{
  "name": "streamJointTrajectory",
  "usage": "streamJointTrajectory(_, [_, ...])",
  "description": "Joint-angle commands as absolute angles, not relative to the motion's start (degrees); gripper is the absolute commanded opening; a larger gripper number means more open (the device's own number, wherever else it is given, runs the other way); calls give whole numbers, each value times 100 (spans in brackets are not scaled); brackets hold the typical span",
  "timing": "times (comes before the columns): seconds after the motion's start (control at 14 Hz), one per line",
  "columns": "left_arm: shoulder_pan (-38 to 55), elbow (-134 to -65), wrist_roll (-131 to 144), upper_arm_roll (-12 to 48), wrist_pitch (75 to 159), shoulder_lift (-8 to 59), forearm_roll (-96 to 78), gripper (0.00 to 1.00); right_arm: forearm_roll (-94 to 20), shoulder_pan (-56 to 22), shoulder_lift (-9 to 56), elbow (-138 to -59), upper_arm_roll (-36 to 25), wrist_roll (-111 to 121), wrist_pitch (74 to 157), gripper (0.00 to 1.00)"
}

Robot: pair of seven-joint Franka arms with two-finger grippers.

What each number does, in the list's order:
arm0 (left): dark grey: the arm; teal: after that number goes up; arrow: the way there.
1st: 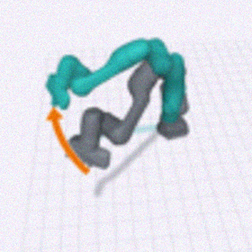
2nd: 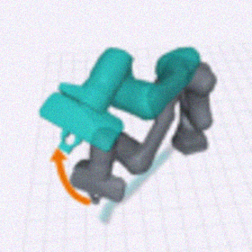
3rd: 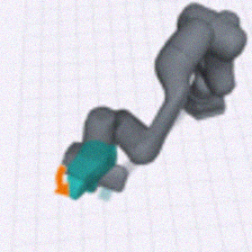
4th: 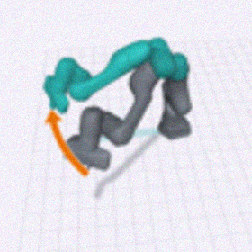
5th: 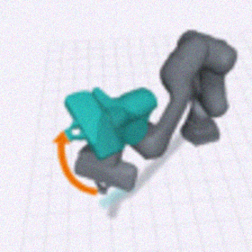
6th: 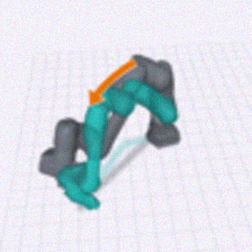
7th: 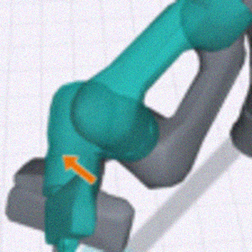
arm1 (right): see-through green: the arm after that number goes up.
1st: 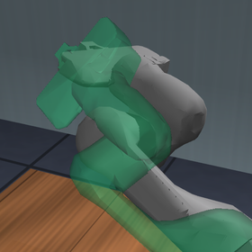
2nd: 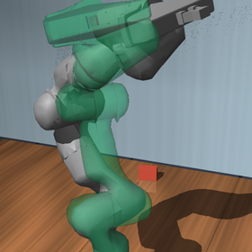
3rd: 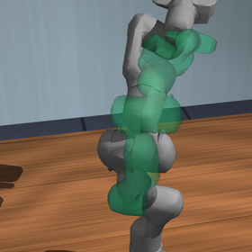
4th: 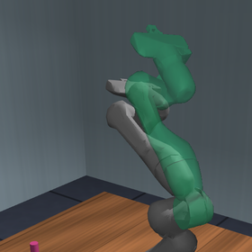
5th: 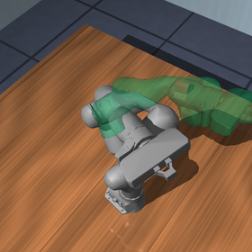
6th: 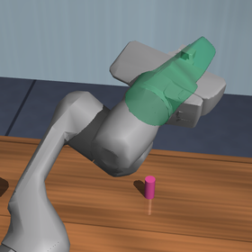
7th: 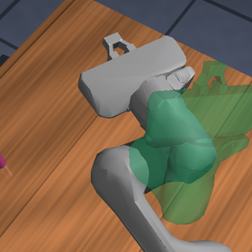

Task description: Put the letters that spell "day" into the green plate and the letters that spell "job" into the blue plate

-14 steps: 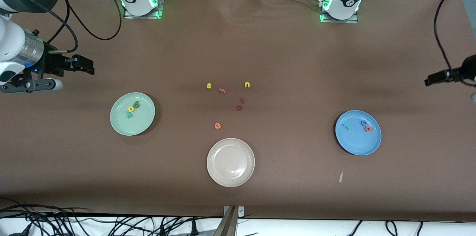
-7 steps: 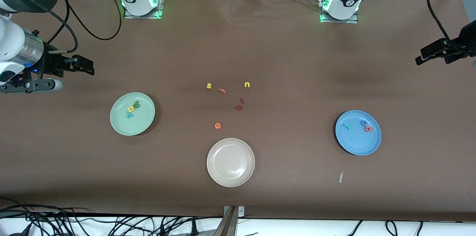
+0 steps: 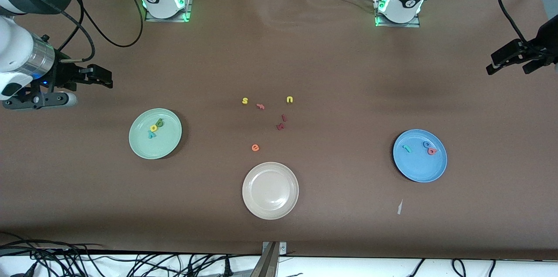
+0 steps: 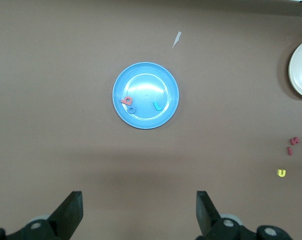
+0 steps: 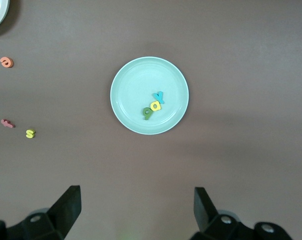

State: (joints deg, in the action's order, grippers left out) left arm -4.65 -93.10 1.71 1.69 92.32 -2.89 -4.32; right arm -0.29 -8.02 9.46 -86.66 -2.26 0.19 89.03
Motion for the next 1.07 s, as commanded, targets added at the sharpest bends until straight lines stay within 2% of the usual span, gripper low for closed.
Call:
streamJointTrajectory(0.0, [-457,-9378,290,176,9255,-492,-290,100,35,-826,905,-8684,-229,-9,8938,100])
streamJointTrajectory(0.5, [-395,-9246,1054,254,9308,-150,-308,100,35,-826,905,-8692,-229,18,8930,100])
streamJointTrajectory(0.79, [-396,-9229,1721,264,9965,79,-290,100,35,-826,905,-8692,-229,18,8930,100])
streamJointTrajectory(1.0, [-474,-9098,1732,246,10020,88,-290,100,26,-826,905,-8701,-229,18,8930,100])
